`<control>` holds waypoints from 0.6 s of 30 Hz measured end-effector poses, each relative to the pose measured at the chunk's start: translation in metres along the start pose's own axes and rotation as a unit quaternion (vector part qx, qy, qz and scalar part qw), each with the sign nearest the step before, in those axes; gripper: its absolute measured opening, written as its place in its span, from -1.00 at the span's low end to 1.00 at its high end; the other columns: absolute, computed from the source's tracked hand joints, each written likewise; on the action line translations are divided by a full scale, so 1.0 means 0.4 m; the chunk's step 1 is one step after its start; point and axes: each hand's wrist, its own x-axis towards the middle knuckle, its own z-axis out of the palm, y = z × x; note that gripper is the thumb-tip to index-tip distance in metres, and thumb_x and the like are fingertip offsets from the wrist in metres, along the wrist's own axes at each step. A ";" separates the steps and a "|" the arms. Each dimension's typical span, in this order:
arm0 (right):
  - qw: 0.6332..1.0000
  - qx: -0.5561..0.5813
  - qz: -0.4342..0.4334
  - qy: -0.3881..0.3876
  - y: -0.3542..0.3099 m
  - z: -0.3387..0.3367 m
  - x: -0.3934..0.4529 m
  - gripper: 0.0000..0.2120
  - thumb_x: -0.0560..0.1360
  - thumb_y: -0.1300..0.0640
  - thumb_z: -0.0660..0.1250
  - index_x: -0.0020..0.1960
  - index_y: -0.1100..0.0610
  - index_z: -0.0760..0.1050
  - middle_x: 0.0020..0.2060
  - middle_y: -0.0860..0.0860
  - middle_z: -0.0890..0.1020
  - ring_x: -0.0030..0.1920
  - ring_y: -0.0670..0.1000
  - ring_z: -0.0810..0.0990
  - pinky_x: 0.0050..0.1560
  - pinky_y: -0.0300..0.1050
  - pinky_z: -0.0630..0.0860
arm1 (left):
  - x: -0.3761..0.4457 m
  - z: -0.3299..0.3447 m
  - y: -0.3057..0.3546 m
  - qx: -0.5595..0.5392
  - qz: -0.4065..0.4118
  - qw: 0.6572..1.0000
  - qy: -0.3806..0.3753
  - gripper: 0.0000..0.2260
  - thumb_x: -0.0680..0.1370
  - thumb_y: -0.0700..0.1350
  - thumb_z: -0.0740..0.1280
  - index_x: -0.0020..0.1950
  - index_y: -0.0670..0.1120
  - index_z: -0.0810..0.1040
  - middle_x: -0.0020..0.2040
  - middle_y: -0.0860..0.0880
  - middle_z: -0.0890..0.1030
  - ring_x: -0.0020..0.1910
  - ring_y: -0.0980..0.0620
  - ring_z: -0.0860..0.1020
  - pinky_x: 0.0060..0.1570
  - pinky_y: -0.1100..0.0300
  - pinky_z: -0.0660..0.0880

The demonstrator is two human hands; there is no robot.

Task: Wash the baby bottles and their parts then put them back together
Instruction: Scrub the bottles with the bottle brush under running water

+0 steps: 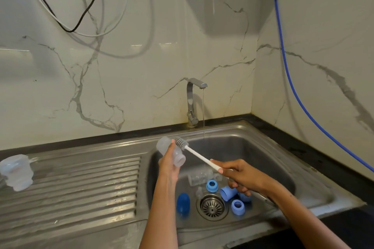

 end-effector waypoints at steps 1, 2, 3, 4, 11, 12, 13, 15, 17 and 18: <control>1.000 0.004 0.005 -0.009 0.000 -0.009 -0.005 -0.67 0.61 0.01 0.22 0.31 -0.32 0.40 -0.48 -0.04 0.40 -0.54 -0.12 0.29 -0.56 -0.30 0.31 | 0.005 -0.006 0.003 -0.013 -0.001 1.000 0.011 -0.52 0.51 -0.05 0.39 0.33 -0.28 0.41 -0.12 -0.12 0.54 -0.21 0.02 0.52 -0.27 0.19 0.45; 1.000 0.011 0.011 -0.014 0.000 -0.019 -0.011 -0.67 0.61 0.01 0.22 0.32 -0.30 0.41 -0.48 -0.02 0.40 -0.54 -0.12 0.29 -0.56 -0.30 0.31 | 0.009 -0.011 0.008 -0.020 0.000 1.000 0.013 -0.51 0.53 -0.04 0.35 0.36 -0.29 0.38 -0.11 -0.12 0.53 -0.20 0.02 0.51 -0.26 0.20 0.44; 1.000 0.017 0.015 -0.015 0.000 -0.024 -0.016 -0.68 0.61 0.00 0.23 0.32 -0.28 0.43 -0.47 -0.02 0.40 -0.53 -0.11 0.29 -0.56 -0.30 0.30 | 0.014 -0.013 0.012 -0.022 0.002 1.000 0.009 -0.51 0.54 -0.04 0.34 0.37 -0.29 0.37 -0.07 -0.14 0.53 -0.17 0.01 0.51 -0.22 0.19 0.45; 1.000 0.022 0.015 -0.010 0.000 -0.025 -0.019 -0.68 0.61 0.00 0.23 0.32 -0.27 0.43 -0.47 -0.01 0.40 -0.53 -0.11 0.28 -0.56 -0.30 0.29 | 0.016 -0.014 0.014 -0.021 0.001 1.000 0.000 -0.53 0.54 -0.07 0.34 0.36 -0.29 0.38 0.00 -0.17 0.54 -0.11 -0.03 0.53 -0.16 0.17 0.48; 0.997 0.013 -0.028 0.068 -0.033 0.047 0.031 -0.66 0.64 0.02 0.16 0.35 -0.29 0.34 -0.44 -0.02 0.38 -0.53 -0.14 0.28 -0.55 -0.29 0.28 | -0.025 0.020 -0.009 -0.047 -0.041 0.997 -0.053 -0.58 0.52 -0.18 0.36 0.33 -0.28 0.37 0.23 -0.30 0.50 0.18 -0.19 0.52 -0.09 -0.04 0.53; 0.998 0.020 -0.025 0.059 -0.036 0.044 0.029 -0.66 0.63 0.02 0.17 0.35 -0.30 0.34 -0.44 -0.02 0.38 -0.53 -0.14 0.28 -0.55 -0.29 0.28 | -0.021 0.016 -0.005 -0.065 -0.033 0.996 -0.050 -0.57 0.53 -0.19 0.34 0.35 -0.29 0.35 0.25 -0.31 0.49 0.19 -0.20 0.52 -0.05 -0.07 0.52; 0.999 0.028 -0.020 0.042 -0.037 0.035 0.022 -0.67 0.63 0.01 0.17 0.33 -0.31 0.36 -0.44 -0.02 0.38 -0.52 -0.14 0.28 -0.55 -0.30 0.28 | -0.015 0.010 0.002 -0.084 -0.026 0.995 -0.043 -0.57 0.54 -0.19 0.33 0.36 -0.30 0.34 0.26 -0.31 0.48 0.20 -0.20 0.51 0.02 -0.11 0.51; 0.999 0.043 -0.011 0.005 -0.027 0.006 0.001 -0.68 0.62 0.00 0.20 0.30 -0.32 0.41 -0.46 -0.03 0.38 -0.53 -0.14 0.28 -0.56 -0.31 0.28 | -0.001 -0.004 0.015 -0.118 -0.019 0.992 -0.029 -0.55 0.56 -0.19 0.31 0.39 -0.32 0.30 0.31 -0.32 0.45 0.27 -0.22 0.47 0.15 -0.16 0.46; 0.999 0.050 -0.005 -0.011 -0.013 -0.015 -0.016 -0.68 0.61 -0.01 0.22 0.30 -0.32 0.43 -0.48 -0.04 0.39 -0.54 -0.13 0.29 -0.57 -0.31 0.28 | 0.006 -0.009 0.023 -0.135 -0.019 0.990 -0.025 -0.54 0.57 -0.18 0.29 0.42 -0.32 0.28 0.33 -0.32 0.44 0.30 -0.23 0.45 0.20 -0.17 0.44; 0.999 0.048 -0.008 -0.005 -0.009 -0.018 -0.018 -0.68 0.61 -0.02 0.22 0.30 -0.32 0.43 -0.48 -0.04 0.39 -0.54 -0.13 0.29 -0.56 -0.31 0.29 | 0.004 -0.007 0.023 -0.130 -0.023 0.991 -0.030 -0.55 0.57 -0.18 0.30 0.41 -0.31 0.29 0.30 -0.32 0.45 0.28 -0.23 0.46 0.15 -0.17 0.46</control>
